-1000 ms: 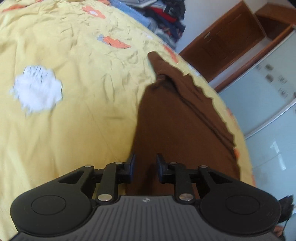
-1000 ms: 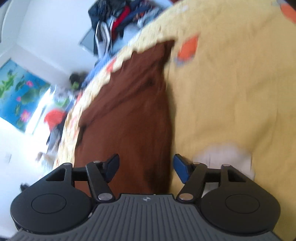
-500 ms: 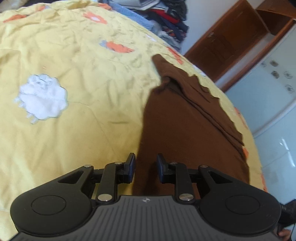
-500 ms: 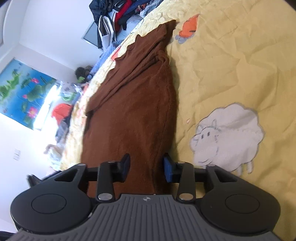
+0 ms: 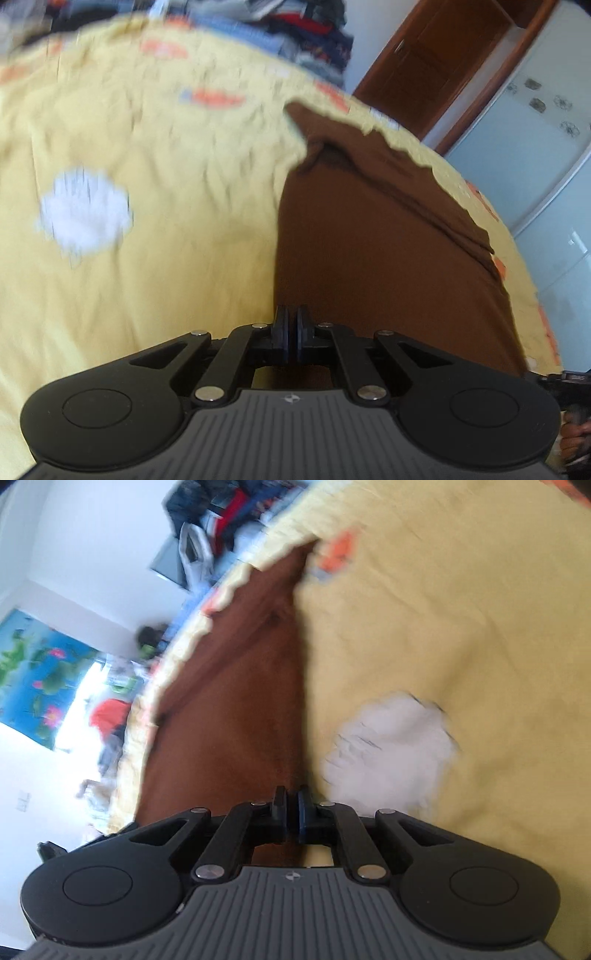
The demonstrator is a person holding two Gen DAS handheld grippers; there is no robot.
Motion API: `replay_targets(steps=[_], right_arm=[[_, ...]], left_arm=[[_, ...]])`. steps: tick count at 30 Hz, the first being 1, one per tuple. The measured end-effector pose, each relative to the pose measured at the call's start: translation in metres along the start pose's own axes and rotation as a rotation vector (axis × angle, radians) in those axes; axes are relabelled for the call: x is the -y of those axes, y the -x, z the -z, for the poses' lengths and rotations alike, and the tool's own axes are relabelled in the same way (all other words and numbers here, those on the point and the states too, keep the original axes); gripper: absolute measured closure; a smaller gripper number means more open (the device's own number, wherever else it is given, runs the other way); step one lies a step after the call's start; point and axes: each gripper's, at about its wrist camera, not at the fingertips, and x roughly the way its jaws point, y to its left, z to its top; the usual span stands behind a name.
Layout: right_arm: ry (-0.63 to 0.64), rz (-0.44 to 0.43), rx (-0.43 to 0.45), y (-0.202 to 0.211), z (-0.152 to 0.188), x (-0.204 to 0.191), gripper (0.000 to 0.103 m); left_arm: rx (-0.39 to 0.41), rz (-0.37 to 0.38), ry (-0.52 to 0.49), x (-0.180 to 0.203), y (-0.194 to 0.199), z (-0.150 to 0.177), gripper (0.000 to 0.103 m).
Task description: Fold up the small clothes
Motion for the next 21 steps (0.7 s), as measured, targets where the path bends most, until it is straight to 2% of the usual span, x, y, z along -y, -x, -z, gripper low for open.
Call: replay_targets(steps=[2,3,4,5,6,10,13,16,19,21], right_arm=[[-0.06,-0.033,0.016,0.003,0.006,0.005,0.086],[-0.067,-0.049,0.018,0.006,0.011,0.004,0.072],[-0.069,-0.078,0.016,0.01,0.016,0.004,0.054],[-0.067,-0.117,0.009,0.013,0.024,0.001,0.048],[-0.065,-0.139,-0.003,0.016,0.029,0.0,0.04],[-0.078,-0.195,-0.095,0.012,0.049,-0.008,0.039],[-0.094,-0.226,-0.121,0.006,0.053,-0.013,0.039],[-0.086,-0.239,-0.144,-0.001,0.053,-0.019,0.039],[-0.073,-0.235,-0.153,-0.003,0.051,-0.023,0.039],[-0.078,-0.24,-0.151,-0.001,0.051,-0.021,0.039]], left_arm=[[-0.019,0.065,0.05,-0.006,0.009,0.008,0.095],[-0.032,0.097,0.079,-0.009,0.013,0.013,0.092],[-0.05,0.13,0.109,-0.013,0.016,0.019,0.084],[-0.067,0.164,0.142,-0.017,0.019,0.026,0.077],[-0.072,0.203,0.184,-0.023,0.022,0.032,0.077],[-0.173,0.403,0.381,-0.041,0.014,0.053,0.066],[-0.216,0.467,0.437,-0.043,0.007,0.059,0.066],[-0.235,0.488,0.45,-0.044,0.002,0.056,0.066],[-0.197,0.496,0.471,-0.052,0.004,0.048,0.066],[-0.17,0.47,0.471,-0.057,0.005,0.042,0.066]])
